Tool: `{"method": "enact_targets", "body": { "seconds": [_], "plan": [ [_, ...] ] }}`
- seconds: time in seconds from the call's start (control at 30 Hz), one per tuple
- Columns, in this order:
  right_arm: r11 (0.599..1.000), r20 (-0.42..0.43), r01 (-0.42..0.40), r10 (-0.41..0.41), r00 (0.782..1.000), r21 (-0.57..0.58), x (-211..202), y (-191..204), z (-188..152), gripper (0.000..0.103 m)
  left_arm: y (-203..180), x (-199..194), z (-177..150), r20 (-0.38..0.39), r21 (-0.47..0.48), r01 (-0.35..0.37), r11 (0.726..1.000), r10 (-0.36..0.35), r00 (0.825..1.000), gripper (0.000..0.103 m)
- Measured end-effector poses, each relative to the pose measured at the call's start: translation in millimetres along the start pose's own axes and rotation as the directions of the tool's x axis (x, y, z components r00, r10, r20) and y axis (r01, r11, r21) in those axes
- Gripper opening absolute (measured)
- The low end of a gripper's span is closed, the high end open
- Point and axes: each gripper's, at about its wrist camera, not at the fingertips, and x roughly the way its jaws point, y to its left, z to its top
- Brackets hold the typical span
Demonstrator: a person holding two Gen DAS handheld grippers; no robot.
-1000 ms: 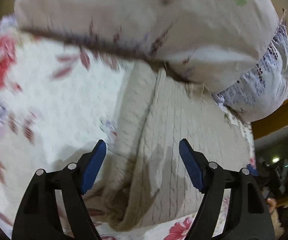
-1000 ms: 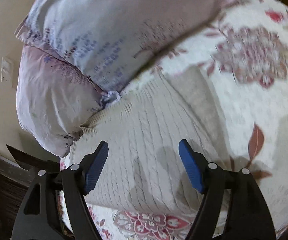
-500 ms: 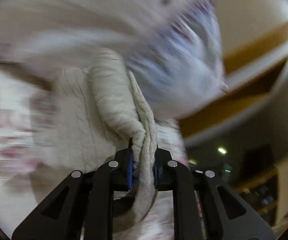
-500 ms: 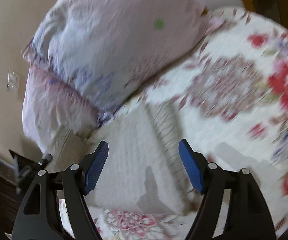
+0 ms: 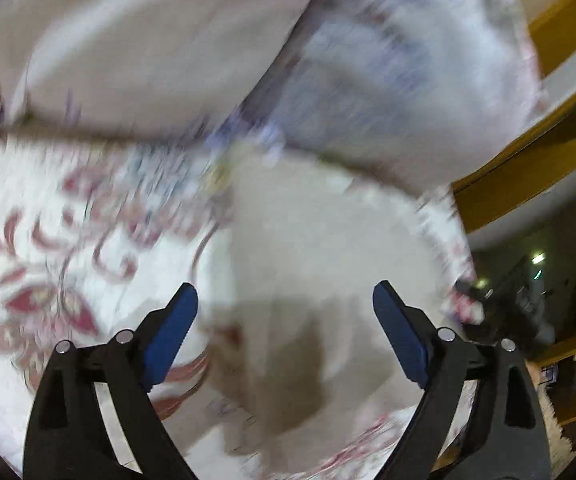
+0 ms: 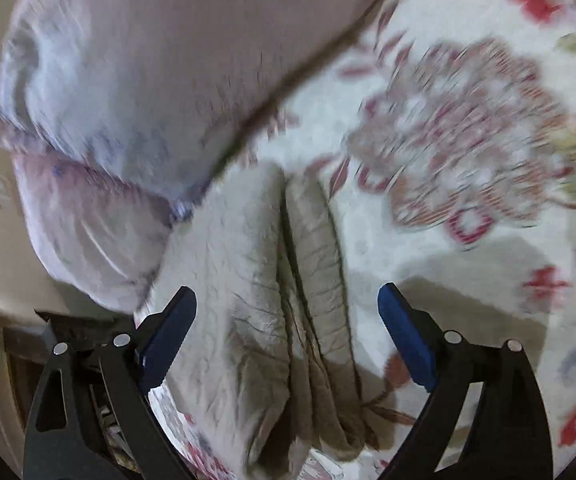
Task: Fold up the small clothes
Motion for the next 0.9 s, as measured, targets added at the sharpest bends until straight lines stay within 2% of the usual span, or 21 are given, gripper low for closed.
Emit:
{"method": "enact_targets", "body": {
  "seconds": [0.07, 0.1, 0.13, 0.17, 0.2, 0.23, 0.27, 0.33, 0.4, 0.47, 0.53, 0.57, 0.6, 0.63, 0.67, 0.73, 0.77, 0.8, 0.83, 0.87, 0.9],
  "plan": [
    [0.999, -0.041, 0.013, -0.014, 0.999, -0.029, 16, 6, -2, 0.094, 1, 17, -8, -0.029, 0.003, -0.013, 1.000, 0.014, 0.999, 0.089],
    [0.997, -0.014, 0.021, -0.022, 1.000, -0.069, 17, 13, -4, 0.090, 2, 20, -11, -0.029, 0.003, -0.002, 1.000, 0.002, 1.000, 0.089],
    [0.996, -0.019, 0.021, -0.023, 1.000, -0.089, 20, 17, -6, 0.072, 2, 24, -14, -0.029, -0.003, 0.019, 1.000, -0.019, 0.999, 0.089],
    [0.995, -0.037, 0.030, -0.034, 0.999, -0.099, 26, 19, -8, 0.063, 0, 29, -16, -0.030, -0.008, 0.036, 0.999, -0.036, 0.999, 0.089],
    [0.991, -0.015, 0.057, -0.059, 0.998, -0.124, 27, 22, -12, 0.057, -3, 38, -16, -0.033, -0.017, 0.074, 0.997, -0.074, 0.997, 0.084],
    [0.989, -0.015, 0.055, -0.057, 0.998, -0.136, 27, 23, -14, 0.041, 4, 41, -20, -0.036, -0.024, 0.094, 0.995, -0.095, 0.995, 0.071],
    [0.991, -0.012, 0.045, -0.046, 0.999, -0.127, 26, 23, -16, 0.036, 5, 45, -21, -0.032, -0.034, 0.088, 0.996, -0.089, 0.995, 0.067],
    [0.990, 0.021, 0.013, -0.010, 1.000, -0.144, 19, 30, -23, 0.032, 7, 36, -21, -0.009, -0.013, 0.119, 0.993, -0.119, 0.993, 0.042],
    [0.977, 0.046, -0.008, 0.018, 0.999, -0.213, 11, 52, -32, 0.031, 5, 10, -18, 0.009, 0.026, 0.155, 0.988, -0.155, 0.988, 0.038],
    [0.962, 0.033, -0.053, 0.064, 0.997, -0.266, 12, 72, -41, 0.030, 8, -20, -24, 0.053, 0.080, 0.144, 0.986, -0.149, 0.987, 0.037],
    [0.946, -0.006, -0.069, 0.071, 0.997, -0.316, 25, 91, -51, 0.032, 21, -51, -30, 0.107, 0.122, 0.067, 0.990, -0.081, 0.991, 0.044],
    [0.936, -0.022, -0.015, 0.008, 1.000, -0.351, 39, 100, -56, 0.038, 25, -55, -31, 0.113, 0.131, 0.024, 0.991, -0.039, 0.993, 0.051],
    [0.930, -0.007, 0.042, -0.048, 0.999, -0.365, 46, 104, -58, 0.040, 31, -57, -31, 0.134, 0.141, -0.097, 0.985, 0.078, 0.988, 0.059],
    [0.926, 0.041, 0.107, -0.099, 0.994, -0.363, 48, 107, -59, 0.040, 37, -60, -33, 0.155, 0.140, -0.179, 0.974, 0.157, 0.975, 0.060],
    [0.927, 0.095, 0.141, -0.114, 0.989, -0.347, 45, 108, -60, 0.040, 41, -62, -37, 0.168, 0.138, -0.239, 0.961, 0.215, 0.962, 0.060],
    [0.948, 0.160, 0.086, -0.038, 0.986, -0.305, 35, 110, -62, 0.041, 51, -75, -48, 0.198, 0.127, -0.288, 0.949, 0.260, 0.945, 0.073],
    [0.953, 0.157, 0.064, -0.017, 0.987, -0.295, 37, 112, -61, 0.043, 52, -81, -53, 0.220, 0.126, -0.306, 0.944, 0.274, 0.936, 0.077],
    [0.951, 0.117, 0.073, -0.040, 0.992, -0.302, 48, 114, -60, 0.043, 51, -88, -61, 0.246, 0.127, -0.327, 0.936, 0.290, 0.925, 0.083],
    [0.942, 0.079, 0.107, -0.086, 0.993, -0.317, 61, 117, -60, 0.034, 57, -101, -69, 0.257, 0.127, -0.333, 0.934, 0.294, 0.921, 0.085],
    [0.916, 0.064, 0.198, -0.188, 0.980, -0.350, 79, 120, -61, 0.012, 57, -104, -78, 0.259, 0.119, -0.330, 0.937, 0.291, 0.921, 0.086],
    [0.904, 0.110, 0.249, -0.225, 0.968, -0.348, 83, 120, -60, 0.011, 58, -111, -82, 0.256, 0.110, -0.332, 0.937, 0.296, 0.920, 0.093]
  ]
}}
